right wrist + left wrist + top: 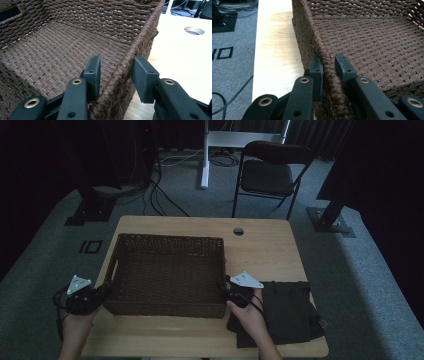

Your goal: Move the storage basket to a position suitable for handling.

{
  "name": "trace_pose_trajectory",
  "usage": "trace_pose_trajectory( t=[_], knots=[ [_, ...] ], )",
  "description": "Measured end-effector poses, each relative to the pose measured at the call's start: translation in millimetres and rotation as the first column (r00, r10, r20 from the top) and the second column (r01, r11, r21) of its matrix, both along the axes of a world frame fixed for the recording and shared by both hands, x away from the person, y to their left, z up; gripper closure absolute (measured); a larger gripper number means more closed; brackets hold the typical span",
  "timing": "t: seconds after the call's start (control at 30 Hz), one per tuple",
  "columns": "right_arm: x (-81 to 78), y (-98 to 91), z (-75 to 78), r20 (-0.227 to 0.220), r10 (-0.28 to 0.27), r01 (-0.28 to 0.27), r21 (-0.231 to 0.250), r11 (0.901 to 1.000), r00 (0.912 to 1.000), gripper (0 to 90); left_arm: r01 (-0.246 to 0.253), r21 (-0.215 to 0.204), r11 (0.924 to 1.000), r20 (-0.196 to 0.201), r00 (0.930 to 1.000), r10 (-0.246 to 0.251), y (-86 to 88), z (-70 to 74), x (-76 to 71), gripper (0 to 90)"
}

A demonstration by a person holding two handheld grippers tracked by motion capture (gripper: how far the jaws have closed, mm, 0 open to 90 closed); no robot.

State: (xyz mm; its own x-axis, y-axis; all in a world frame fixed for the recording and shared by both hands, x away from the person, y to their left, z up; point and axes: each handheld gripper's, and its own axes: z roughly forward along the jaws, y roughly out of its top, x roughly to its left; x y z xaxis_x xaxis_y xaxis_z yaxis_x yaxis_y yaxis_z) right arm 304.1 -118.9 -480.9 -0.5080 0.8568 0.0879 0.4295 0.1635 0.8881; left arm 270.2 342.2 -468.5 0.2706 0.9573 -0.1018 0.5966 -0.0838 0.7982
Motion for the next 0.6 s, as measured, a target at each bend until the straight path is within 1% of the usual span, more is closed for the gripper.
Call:
trace_pose_trajectory(
  t=[0.13, 0.17, 0.27, 0.4, 0.43, 0.47, 0.5, 0.53, 0.57, 0.6],
  knots=[
    [0.4, 0.0, 0.2, -0.001, 0.001, -0.001, 0.0, 1.0, 1.0, 59.4, 0.005, 0.008, 1.0, -0.003, 1.0, -0.005, 0.0, 0.5, 0.4, 77.7],
    [0.0, 0.5, 0.5, 0.001, 0.0, 0.0, -0.009, 1.0, 1.0, 59.5, 0.004, 0.009, 0.9999, -0.002, 1.0, -0.004, -0.1, 0.4, 0.3, 77.8],
    [-0.2, 0.3, 0.1, 0.001, -0.002, 0.002, -0.005, 1.0, 1.0, 59.6, 0.002, 0.011, 0.9999, -0.002, 1.0, -0.002, -0.5, 0.6, 0.2, 77.8],
    [0.0, -0.1, 0.0, 0.004, 0.001, -0.001, 0.007, 1.0, 1.0, 58.4, 0.01, 0.015, 0.9998, -0.003, 0.9999, -0.01, 0.6, 0.7, 1.2, 77.2],
    [0.7, -1.0, -0.3, 0.006, 0.007, -0.007, 0.017, 0.9998, 1.0, 57.0, 0.01, 0.005, 0.9999, -0.005, 0.9999, -0.01, 1.4, 0.5, 1.8, 76.5],
    [0.7, -1.0, -0.3, 0.006, 0.007, -0.007, 0.017, 0.9998, 1.0, 57.0, 0.01, 0.005, 0.9999, -0.005, 0.9999, -0.01, 1.4, 0.5, 1.8, 74.8],
    [1.6, -2.0, -0.7, 0.003, 0.014, -0.014, 0.027, 0.9995, 0.9999, 55.0, 0.019, 0.004, 0.9998, -0.008, 0.9998, -0.019, 1.7, 0.5, 2.4, 74.8],
    [2.5, -2.5, -0.7, 0.006, 0.026, -0.026, 0.021, 0.9994, 0.9997, 50.7, 0.029, 0.013, 0.9995, -0.012, 0.9995, -0.029, 1.5, 0.8, 3.0, 69.8],
    [3.6, -3.1, 0.7, 0.012, 0.004, -0.005, 0.018, 0.9998, 0.9999, 44.5, 0.027, 0.01, 0.9996, -0.013, 0.9996, -0.027, 0.8, 1.3, 3.8, 53.4],
    [4.5, -3.1, 1.1, 0.016, -0.001, 0.0, 0.016, 0.9999, 0.9999, 40.9, 0.038, -0.003, 0.9993, -0.011, 0.9992, -0.038, 0.5, 2.1, 4.4, 45.2]
  ],
)
